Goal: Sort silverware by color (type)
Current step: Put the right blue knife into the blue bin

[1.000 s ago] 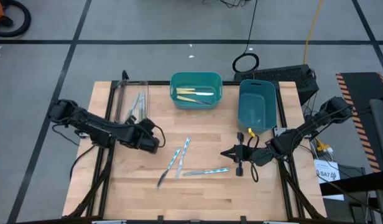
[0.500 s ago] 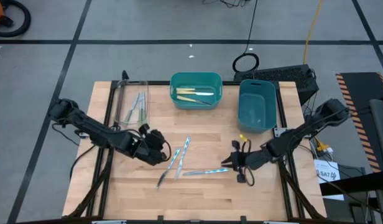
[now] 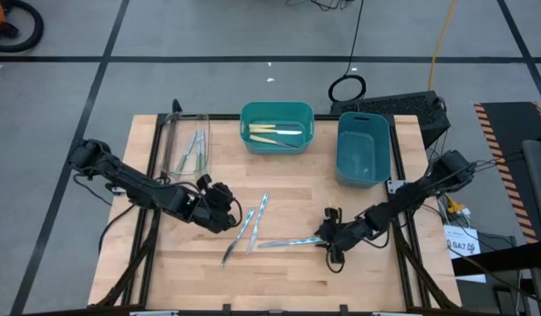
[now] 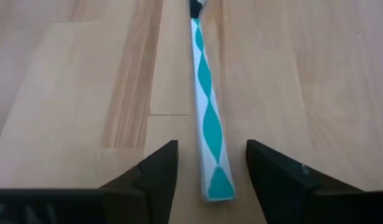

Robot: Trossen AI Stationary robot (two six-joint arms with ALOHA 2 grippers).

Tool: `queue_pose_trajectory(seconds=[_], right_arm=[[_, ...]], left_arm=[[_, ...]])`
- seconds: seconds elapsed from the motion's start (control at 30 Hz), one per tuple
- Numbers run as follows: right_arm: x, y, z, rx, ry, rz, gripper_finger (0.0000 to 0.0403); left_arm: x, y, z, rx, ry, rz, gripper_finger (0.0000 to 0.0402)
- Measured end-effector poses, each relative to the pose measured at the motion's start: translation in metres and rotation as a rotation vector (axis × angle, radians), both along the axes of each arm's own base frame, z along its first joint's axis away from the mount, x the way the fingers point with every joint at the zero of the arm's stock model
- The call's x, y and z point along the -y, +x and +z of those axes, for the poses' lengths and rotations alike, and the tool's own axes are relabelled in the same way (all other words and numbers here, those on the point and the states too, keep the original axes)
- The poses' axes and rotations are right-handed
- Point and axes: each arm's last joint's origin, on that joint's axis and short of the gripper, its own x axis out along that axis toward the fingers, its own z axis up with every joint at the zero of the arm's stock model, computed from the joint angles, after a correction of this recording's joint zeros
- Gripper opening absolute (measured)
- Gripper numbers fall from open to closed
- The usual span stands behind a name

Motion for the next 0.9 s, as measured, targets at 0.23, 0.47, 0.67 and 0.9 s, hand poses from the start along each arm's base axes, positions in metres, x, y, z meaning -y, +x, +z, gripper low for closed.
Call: queue_pose_trajectory(seconds=[0.23, 0.47, 0.67, 0.9], right_arm=[[0.002, -0.002, -0.002, -0.032, -0.021, -0.005, 0.0162], [0.003, -0.003, -0.003, -0.055, -0.035, -0.004, 0.0063], [0.003, -0.004, -0.001, -0.055, -0.046, 0.057, 0.0049], [0.003, -0.007, 0.015, -0.012, -0.017, 0.107, 0.0049]], left_arm=[[0.000, 0.001, 0.000, 0.004, -0.001, -0.002, 0.0092], [0.001, 0.002, 0.001, 0.019, -0.007, -0.003, 0.0092], [0.001, 0.002, 0.001, 0.017, -0.004, -0.007, 0.0092], [0.001, 0.002, 0.001, 0.018, -0.004, -0.007, 0.0092]])
